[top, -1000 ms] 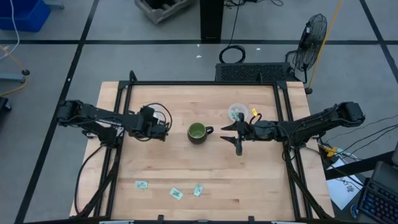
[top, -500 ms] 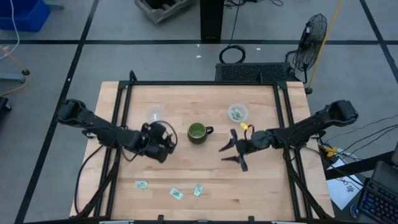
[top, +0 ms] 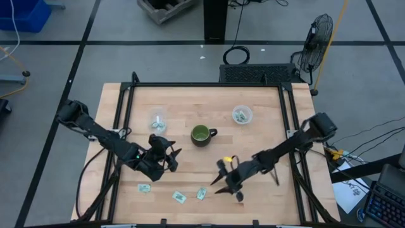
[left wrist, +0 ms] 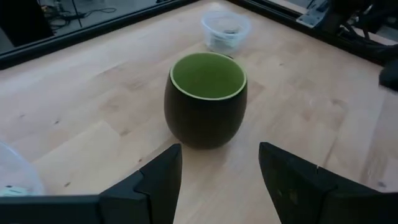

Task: Pick and place items into bin
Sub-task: Put the green stevia packet into the right transparent bin

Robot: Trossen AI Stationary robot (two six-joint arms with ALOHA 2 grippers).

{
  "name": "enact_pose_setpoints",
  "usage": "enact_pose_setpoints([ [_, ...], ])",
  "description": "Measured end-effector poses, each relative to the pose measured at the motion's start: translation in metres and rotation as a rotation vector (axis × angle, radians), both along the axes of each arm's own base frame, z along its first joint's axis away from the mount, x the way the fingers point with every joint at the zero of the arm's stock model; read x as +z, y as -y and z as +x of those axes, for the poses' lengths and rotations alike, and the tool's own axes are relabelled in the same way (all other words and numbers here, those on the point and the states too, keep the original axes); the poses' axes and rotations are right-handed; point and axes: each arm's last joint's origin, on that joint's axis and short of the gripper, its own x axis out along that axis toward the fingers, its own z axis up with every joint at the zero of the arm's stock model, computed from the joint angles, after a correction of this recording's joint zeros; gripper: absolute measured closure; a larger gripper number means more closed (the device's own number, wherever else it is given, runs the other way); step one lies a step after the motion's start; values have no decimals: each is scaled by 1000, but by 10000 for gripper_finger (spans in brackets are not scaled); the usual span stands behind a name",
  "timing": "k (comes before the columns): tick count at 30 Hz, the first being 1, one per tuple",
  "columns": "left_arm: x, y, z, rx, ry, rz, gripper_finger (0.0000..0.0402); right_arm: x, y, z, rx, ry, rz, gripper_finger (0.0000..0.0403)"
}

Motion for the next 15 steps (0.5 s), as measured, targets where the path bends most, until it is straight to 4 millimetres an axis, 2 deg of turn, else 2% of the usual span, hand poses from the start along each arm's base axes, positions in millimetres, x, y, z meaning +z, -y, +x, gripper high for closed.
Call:
enact_pose_setpoints([
  [7, 0, 0, 0, -7, -6, -6, 181, -24, -17, 33, -1, -153, -67, 232],
  [11, 0, 0, 0, -8, -6, -5, 181, -34, -23, 44, 3, -208, -113, 232],
  [15, 0, 0, 0, -8, -6, -8, 181, -41, -20, 48, -44, -264, -169, 232],
])
